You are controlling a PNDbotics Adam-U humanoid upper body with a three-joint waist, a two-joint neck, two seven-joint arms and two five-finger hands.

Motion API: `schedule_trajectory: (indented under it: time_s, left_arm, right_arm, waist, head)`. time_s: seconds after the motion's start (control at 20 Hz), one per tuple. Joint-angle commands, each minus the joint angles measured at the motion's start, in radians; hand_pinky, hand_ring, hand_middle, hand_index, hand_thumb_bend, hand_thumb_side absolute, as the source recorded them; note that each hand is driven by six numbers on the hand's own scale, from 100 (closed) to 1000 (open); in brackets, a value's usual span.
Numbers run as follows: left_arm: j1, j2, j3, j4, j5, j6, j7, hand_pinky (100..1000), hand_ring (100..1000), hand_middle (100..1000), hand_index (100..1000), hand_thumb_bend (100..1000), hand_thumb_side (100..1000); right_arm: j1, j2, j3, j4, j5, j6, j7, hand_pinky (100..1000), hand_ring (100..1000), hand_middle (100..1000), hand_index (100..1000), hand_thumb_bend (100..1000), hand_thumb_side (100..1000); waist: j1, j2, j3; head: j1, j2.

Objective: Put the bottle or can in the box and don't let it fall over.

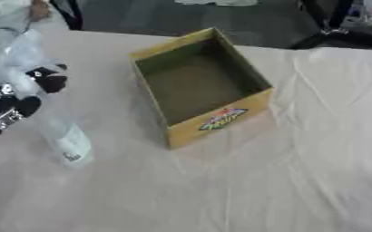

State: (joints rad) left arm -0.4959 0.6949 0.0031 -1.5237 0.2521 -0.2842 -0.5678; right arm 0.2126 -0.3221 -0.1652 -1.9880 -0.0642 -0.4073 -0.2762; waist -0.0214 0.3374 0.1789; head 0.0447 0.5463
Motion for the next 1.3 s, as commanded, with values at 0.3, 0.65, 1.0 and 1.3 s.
schedule_trajectory:
  time_s: [0.3, 0.65, 1.0, 1.3]
  left_arm:
    - [-0.015, 0.015, 0.003, -0.016, 0.008, 0.013, -0.007, 1000, 1000, 1000, 780, 274, 751]
    - [-0.017, 0.012, 0.001, -0.016, 0.012, 0.024, -0.018, 1000, 1000, 1000, 749, 251, 751]
    - [-0.017, 0.009, 0.000, -0.014, 0.014, 0.035, -0.026, 1000, 1000, 1000, 721, 238, 760]
    - [-0.017, 0.008, 0.000, -0.011, 0.015, 0.042, -0.031, 1000, 1000, 1000, 705, 225, 764]
  right_arm:
    - [0.000, -0.016, -0.004, -0.012, -0.005, 0.003, 0.004, 917, 1000, 1000, 903, 100, 573]
    - [0.000, -0.016, -0.005, -0.012, -0.008, 0.003, 0.004, 918, 1000, 1000, 903, 100, 573]
    - [-0.001, -0.015, -0.006, -0.012, -0.009, 0.003, 0.005, 918, 1000, 1000, 904, 100, 573]
    - [-0.001, -0.015, -0.007, -0.012, -0.010, 0.003, 0.006, 918, 1000, 1000, 905, 100, 573]
  waist:
    - [0.003, -0.016, -0.001]
    - [0.003, -0.017, -0.002]
    - [0.002, -0.016, 0.000]
    - [0.002, -0.016, 0.001]
  head:
    - [0.002, -0.015]
    - [0.002, -0.016]
    - [0.002, -0.015]
    - [0.002, -0.016]
